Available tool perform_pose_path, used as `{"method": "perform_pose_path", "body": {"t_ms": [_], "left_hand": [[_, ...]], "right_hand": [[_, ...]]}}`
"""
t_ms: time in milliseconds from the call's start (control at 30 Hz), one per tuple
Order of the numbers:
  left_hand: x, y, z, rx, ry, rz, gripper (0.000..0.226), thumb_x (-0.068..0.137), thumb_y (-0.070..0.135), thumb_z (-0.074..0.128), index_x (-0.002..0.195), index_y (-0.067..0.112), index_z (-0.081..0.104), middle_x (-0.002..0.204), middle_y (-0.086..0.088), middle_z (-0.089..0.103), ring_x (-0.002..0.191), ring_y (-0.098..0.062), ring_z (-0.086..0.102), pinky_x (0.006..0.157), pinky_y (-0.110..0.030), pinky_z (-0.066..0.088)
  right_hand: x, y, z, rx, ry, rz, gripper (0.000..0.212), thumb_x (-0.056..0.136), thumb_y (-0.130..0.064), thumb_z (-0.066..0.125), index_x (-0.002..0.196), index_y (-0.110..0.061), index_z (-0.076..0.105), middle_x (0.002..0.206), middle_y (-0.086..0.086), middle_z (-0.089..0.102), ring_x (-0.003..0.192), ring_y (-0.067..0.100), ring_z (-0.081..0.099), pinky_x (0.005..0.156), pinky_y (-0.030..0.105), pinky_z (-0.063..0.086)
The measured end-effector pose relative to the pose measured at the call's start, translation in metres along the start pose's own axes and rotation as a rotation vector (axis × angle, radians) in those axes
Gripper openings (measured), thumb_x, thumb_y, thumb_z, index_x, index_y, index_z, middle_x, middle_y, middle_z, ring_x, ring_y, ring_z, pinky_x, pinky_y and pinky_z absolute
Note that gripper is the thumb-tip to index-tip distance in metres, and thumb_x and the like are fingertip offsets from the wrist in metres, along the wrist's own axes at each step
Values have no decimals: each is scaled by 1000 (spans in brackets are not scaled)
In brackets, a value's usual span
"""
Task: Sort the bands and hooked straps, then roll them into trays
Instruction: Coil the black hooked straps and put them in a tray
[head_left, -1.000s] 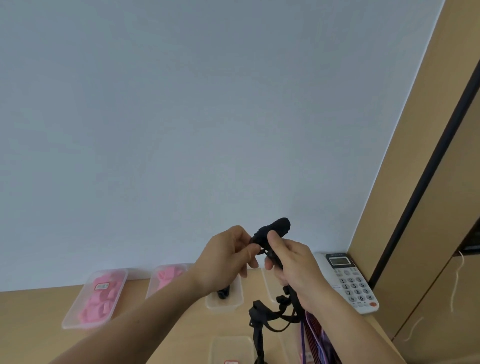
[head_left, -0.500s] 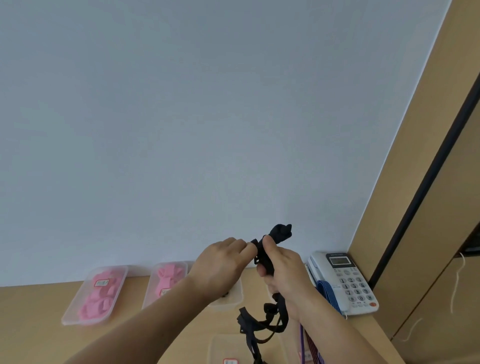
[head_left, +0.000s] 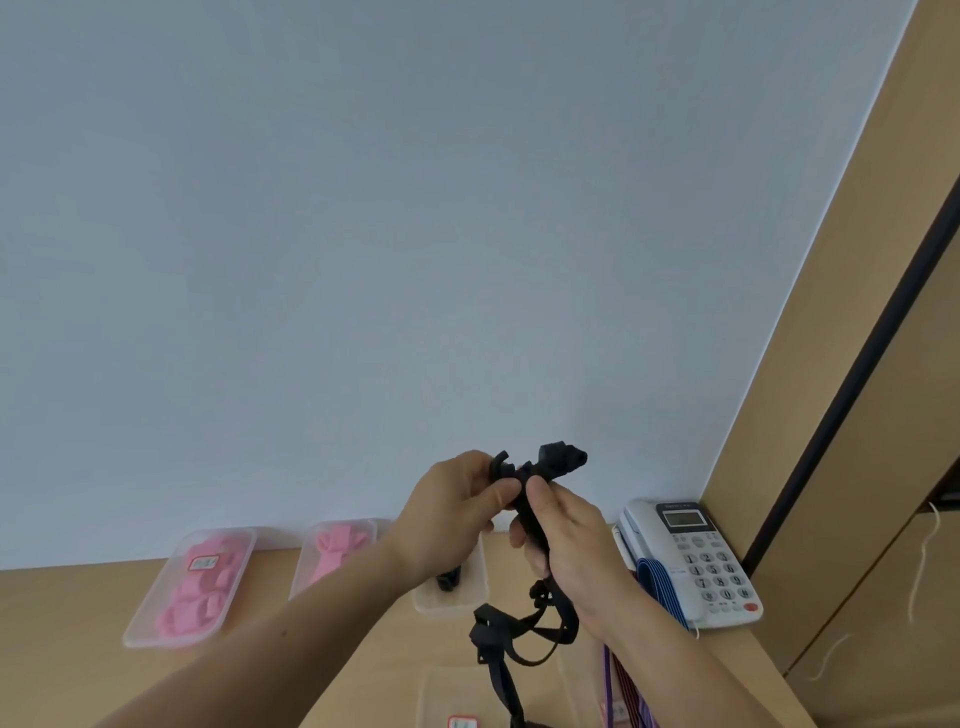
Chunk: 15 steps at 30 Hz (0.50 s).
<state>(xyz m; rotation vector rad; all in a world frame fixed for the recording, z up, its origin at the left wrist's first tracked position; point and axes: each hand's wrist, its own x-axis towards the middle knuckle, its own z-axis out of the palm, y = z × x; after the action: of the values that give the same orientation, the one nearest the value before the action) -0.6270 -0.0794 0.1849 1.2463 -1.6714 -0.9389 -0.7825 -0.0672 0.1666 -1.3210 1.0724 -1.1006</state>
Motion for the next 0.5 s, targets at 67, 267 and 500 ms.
{"method": "perform_pose_path", "body": {"t_ms": [67, 267, 500], "left_hand": [[1, -5, 1, 149, 82, 77, 8, 97, 25, 59, 92, 21, 63, 82, 3, 73, 71, -7, 64, 66, -26, 52], [1, -21, -1, 738, 269, 708, 19, 90, 10, 52, 95, 12, 70, 67, 9, 62, 50, -11, 41, 45, -14, 29], [8, -40, -8, 859, 223, 1039, 35, 97, 1, 39, 121, 10, 62, 107, -8, 73, 65, -20, 66, 50, -29, 52]], "right_hand": [[3, 0, -2, -45, 11, 56, 44, 103, -42, 43, 73, -30, 72, 61, 2, 59, 45, 11, 42, 47, 22, 36], [10, -3, 1, 83, 5, 257, 55, 99, -50, 49, 96, -1, 72, 59, 6, 56, 45, 16, 44, 45, 26, 37], [14, 4, 7, 282, 63, 372, 55, 95, -54, 53, 94, -3, 75, 56, 2, 49, 42, 13, 36, 41, 24, 34]]}}
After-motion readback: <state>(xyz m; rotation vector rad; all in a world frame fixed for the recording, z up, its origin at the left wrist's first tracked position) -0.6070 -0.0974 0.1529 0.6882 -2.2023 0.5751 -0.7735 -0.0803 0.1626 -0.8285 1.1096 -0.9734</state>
